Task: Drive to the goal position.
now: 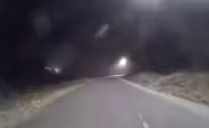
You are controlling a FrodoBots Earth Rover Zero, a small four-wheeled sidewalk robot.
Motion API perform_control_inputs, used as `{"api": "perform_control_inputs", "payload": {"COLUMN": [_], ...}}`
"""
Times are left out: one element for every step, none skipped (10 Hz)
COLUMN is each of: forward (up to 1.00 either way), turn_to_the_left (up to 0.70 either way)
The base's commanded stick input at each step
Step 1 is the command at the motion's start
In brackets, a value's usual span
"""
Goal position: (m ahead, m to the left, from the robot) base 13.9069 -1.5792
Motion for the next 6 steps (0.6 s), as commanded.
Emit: {"api": "perform_control_inputs", "payload": {"forward": [1.0,1.0,1.0,1.0,1.0,1.0], "turn_to_the_left": [-0.04,-0.04,-0.04,-0.04,-0.04,-0.04]}}
